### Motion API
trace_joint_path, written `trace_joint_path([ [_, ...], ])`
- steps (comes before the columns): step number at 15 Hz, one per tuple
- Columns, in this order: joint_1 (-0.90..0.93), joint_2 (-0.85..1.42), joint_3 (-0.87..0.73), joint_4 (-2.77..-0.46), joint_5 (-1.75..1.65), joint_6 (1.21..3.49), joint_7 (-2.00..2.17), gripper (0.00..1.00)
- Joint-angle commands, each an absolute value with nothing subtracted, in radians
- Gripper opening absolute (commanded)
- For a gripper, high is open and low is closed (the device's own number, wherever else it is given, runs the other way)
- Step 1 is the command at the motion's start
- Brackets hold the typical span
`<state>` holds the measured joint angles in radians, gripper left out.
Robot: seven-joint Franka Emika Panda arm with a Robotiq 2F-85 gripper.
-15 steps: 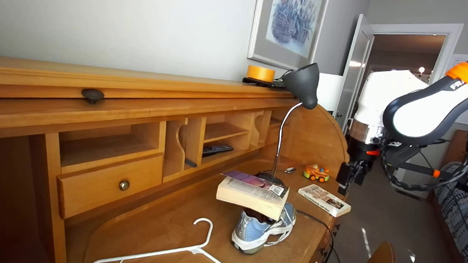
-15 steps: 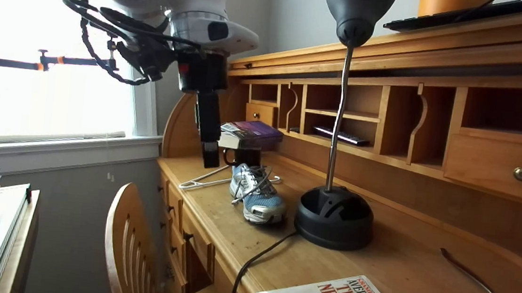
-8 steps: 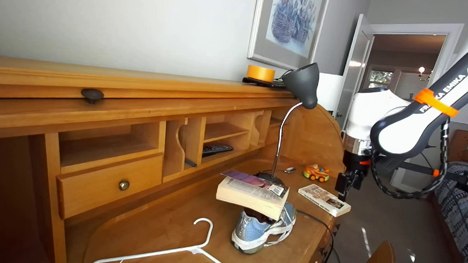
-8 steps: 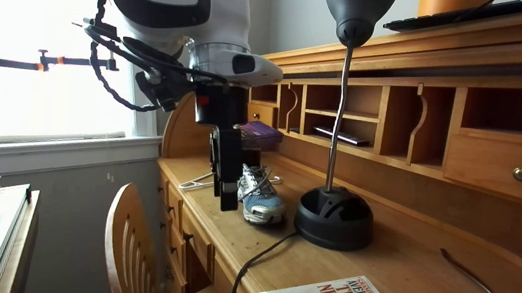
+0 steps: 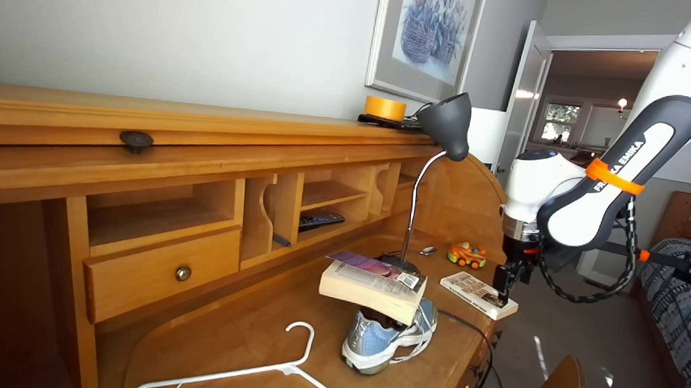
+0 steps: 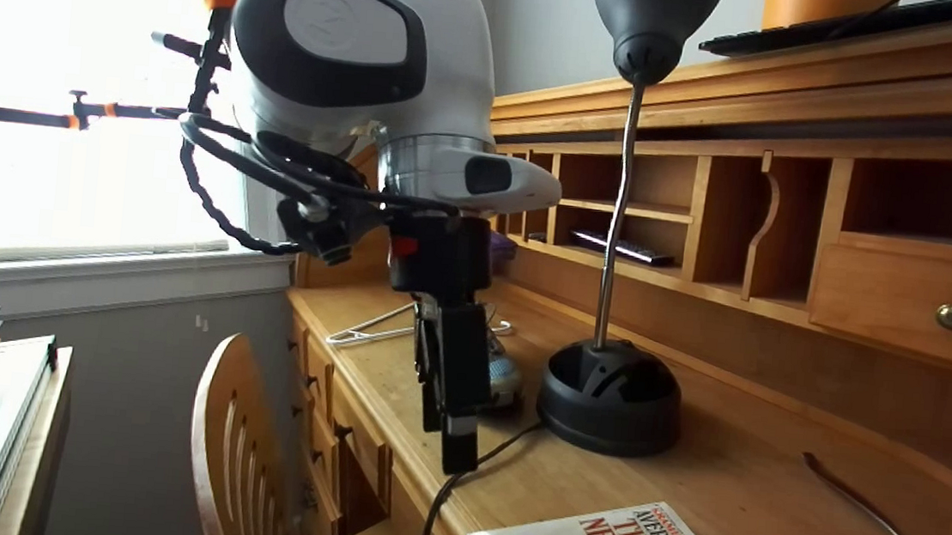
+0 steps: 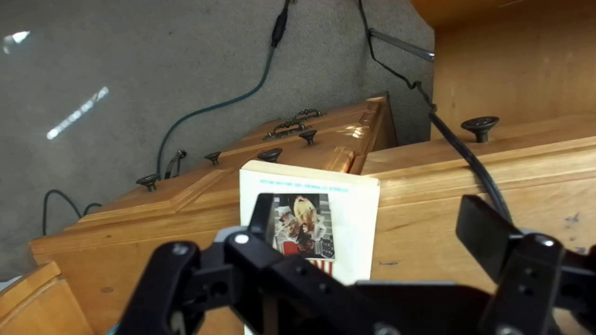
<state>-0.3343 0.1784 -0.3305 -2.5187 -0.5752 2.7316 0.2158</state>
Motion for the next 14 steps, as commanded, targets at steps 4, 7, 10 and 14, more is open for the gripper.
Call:
trace_joint_path([
  [4, -0.204, 0.311, -0.476, -2.453, -0.79, 2.817, 0.442, 1.0],
  [7, -0.166, 0.338, -0.505, -2.446, -0.858, 2.8, 0.509, 1.0],
  [10, -0.136, 0.363, -0.523, -2.442, -0.923, 2.795, 0.573, 1.0],
  [14, -0.104, 0.393, -0.539, -2.433, -1.044, 2.791, 0.693, 1.0],
])
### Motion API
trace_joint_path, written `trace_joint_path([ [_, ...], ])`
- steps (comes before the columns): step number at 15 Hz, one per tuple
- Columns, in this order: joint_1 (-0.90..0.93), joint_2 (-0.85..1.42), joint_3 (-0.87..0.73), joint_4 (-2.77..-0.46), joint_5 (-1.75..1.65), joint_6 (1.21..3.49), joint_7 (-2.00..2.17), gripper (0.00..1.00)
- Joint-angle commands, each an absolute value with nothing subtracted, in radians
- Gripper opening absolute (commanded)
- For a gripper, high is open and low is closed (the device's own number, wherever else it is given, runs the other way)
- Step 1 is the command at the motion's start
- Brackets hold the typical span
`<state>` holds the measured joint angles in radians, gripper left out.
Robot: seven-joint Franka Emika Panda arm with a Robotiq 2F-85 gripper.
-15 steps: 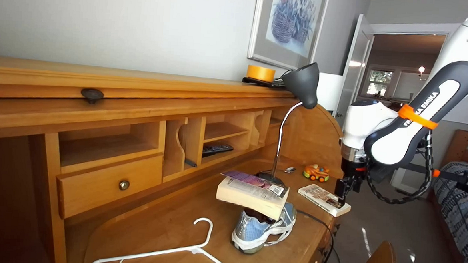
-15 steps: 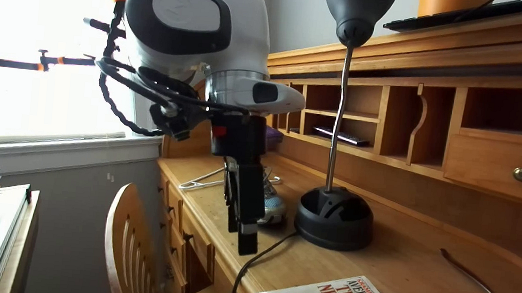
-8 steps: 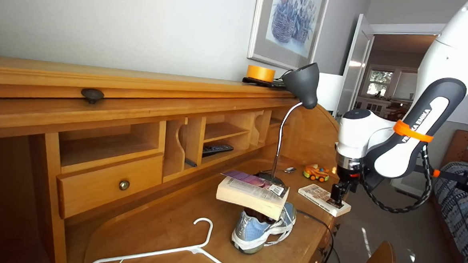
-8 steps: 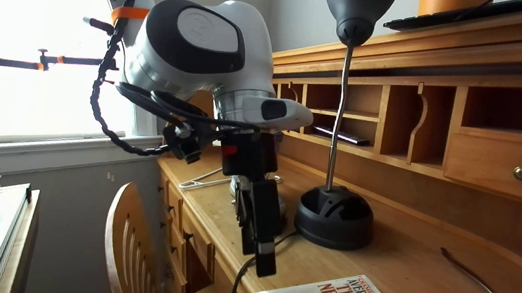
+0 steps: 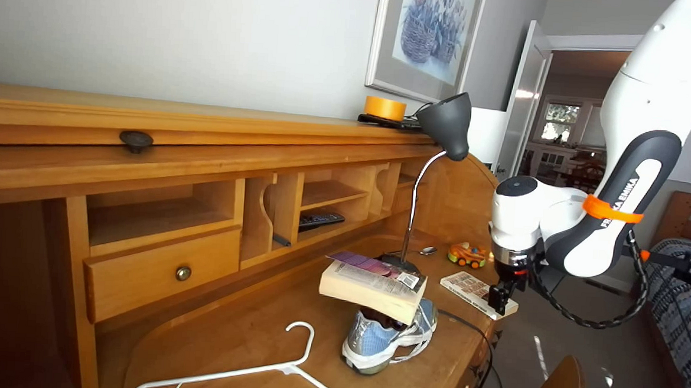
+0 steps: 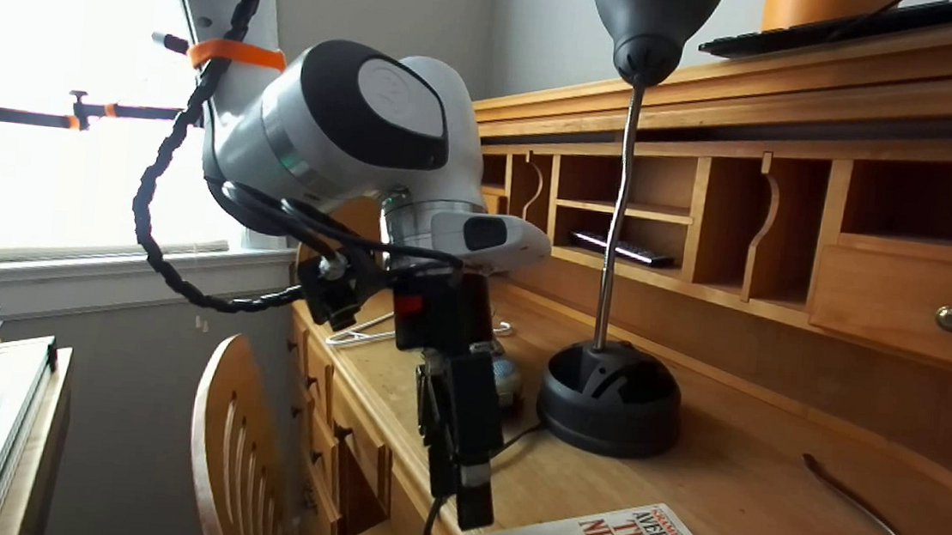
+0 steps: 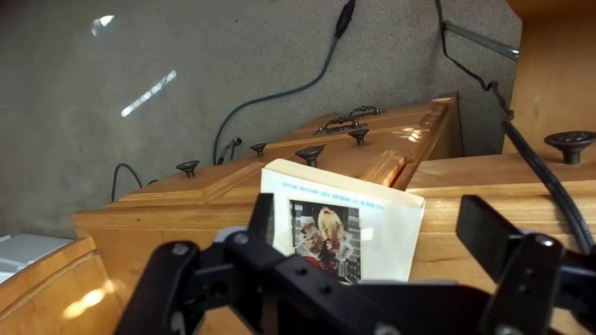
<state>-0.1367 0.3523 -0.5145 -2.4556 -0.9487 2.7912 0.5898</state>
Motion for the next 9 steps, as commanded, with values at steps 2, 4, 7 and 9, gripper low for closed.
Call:
trace_joint_path([
  [2, -0.079, 0.409, -0.557, -2.429, -1.098, 2.792, 0.751, 1.0],
  [4, -0.065, 0.424, -0.564, -2.422, -1.147, 2.791, 0.802, 1.0],
  [7, -0.048, 0.447, -0.571, -2.414, -1.196, 2.787, 0.857, 1.0],
  [9, -0.039, 0.46, -0.574, -2.41, -1.22, 2.787, 0.885, 1.0],
])
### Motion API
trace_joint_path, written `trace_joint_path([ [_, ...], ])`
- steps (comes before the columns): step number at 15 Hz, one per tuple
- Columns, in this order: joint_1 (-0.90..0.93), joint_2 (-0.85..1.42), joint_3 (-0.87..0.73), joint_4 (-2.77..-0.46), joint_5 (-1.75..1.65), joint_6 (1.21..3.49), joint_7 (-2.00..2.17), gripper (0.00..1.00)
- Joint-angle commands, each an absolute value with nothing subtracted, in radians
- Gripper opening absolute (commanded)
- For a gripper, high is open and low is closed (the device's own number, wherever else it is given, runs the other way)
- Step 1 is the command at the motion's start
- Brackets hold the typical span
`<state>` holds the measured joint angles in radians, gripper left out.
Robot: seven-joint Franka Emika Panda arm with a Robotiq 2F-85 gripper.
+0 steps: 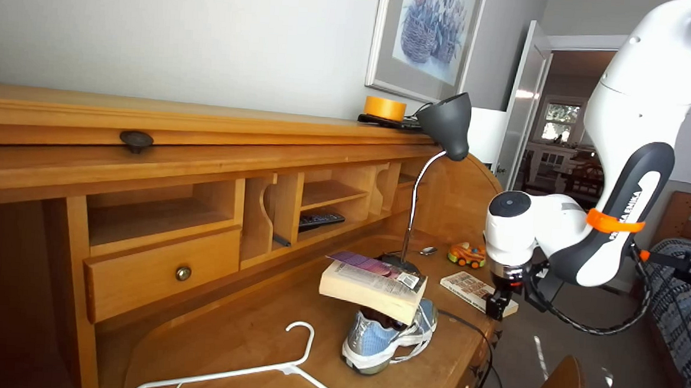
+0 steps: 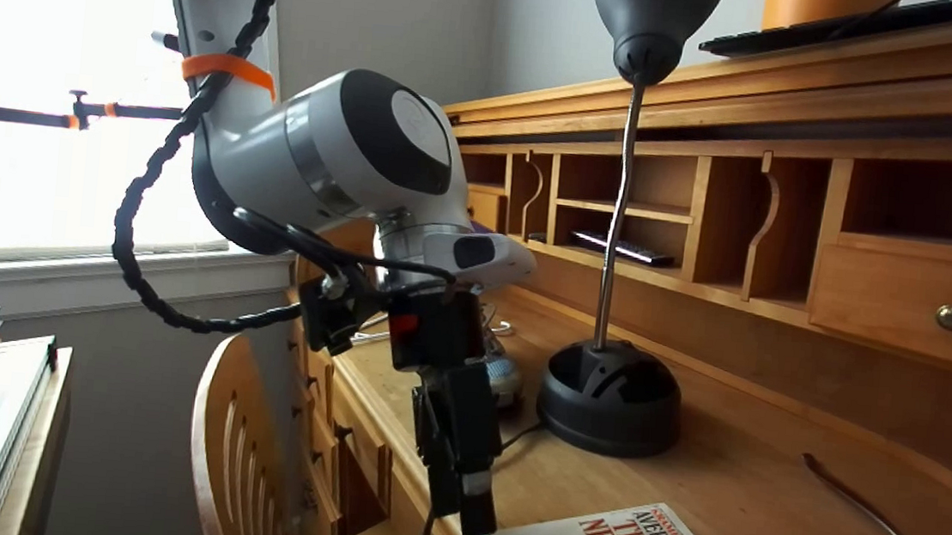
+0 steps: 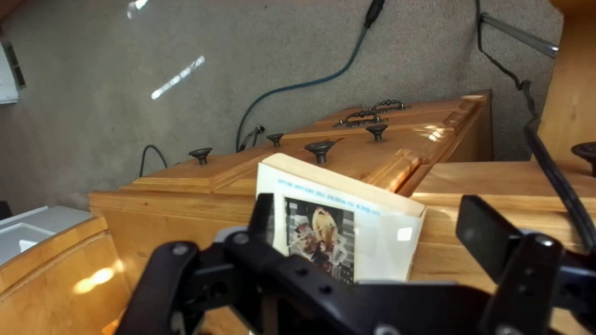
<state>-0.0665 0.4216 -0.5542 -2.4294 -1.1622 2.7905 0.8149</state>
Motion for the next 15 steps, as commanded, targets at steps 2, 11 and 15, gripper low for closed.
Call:
trace_joint_path([
  [2, -0.035, 0.475, -0.572, -2.403, -1.236, 2.786, 0.904, 1.0],
  [11, -0.015, 0.542, -0.574, -2.36, -1.271, 2.769, 0.943, 1.0],
  [15, -0.015, 0.565, -0.575, -2.342, -1.268, 2.769, 0.943, 1.0],
])
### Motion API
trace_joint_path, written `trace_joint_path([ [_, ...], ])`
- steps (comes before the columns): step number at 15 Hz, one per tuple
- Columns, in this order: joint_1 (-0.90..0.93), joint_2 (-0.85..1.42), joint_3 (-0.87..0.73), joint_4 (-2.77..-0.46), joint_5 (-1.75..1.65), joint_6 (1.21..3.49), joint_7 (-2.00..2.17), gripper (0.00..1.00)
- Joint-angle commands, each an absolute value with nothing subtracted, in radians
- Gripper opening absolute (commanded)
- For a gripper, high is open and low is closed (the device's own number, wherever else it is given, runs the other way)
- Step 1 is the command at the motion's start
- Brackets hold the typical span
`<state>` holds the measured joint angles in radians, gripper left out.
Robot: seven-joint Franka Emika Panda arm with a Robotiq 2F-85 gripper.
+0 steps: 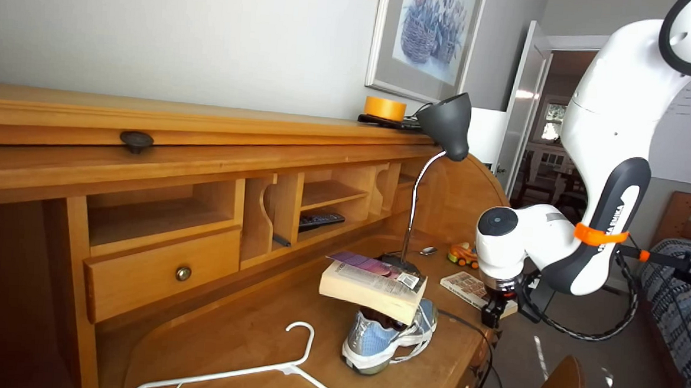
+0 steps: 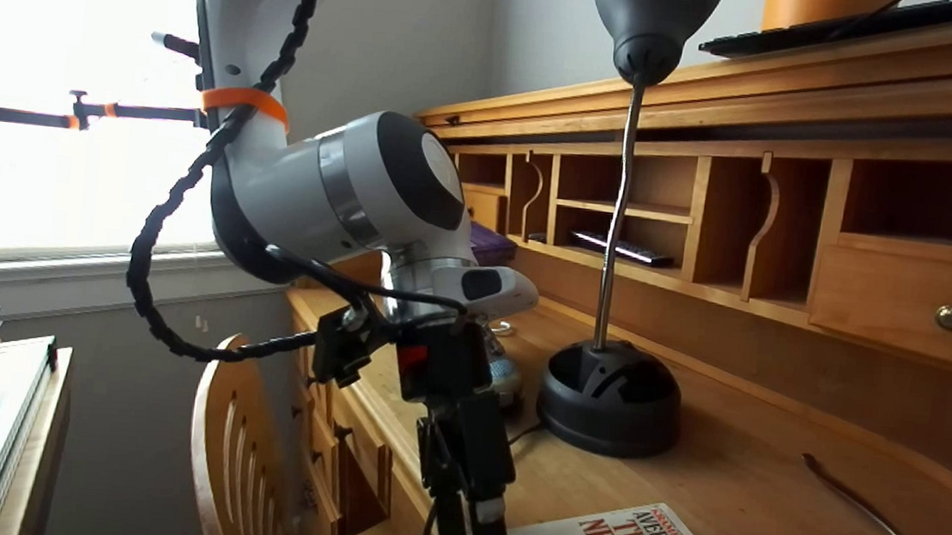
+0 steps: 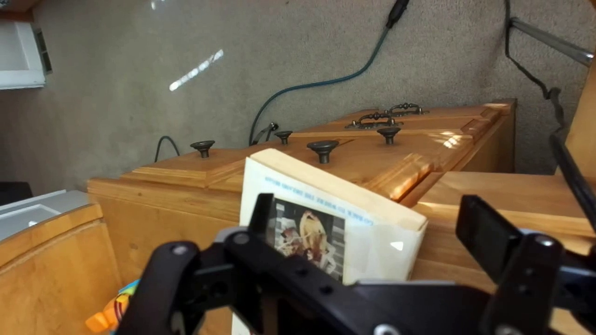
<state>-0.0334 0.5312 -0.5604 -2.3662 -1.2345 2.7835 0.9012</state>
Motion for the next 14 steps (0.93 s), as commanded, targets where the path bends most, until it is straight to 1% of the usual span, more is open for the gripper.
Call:
trace_joint_path([
  [1, -0.015, 0.569, -0.575, -2.338, -1.268, 2.769, 0.942, 1.0],
  [12, -0.014, 0.599, -0.591, -2.307, -1.261, 2.77, 0.939, 1.0],
  [14, -0.015, 0.604, -0.593, -2.305, -1.26, 2.771, 0.939, 0.92],
])
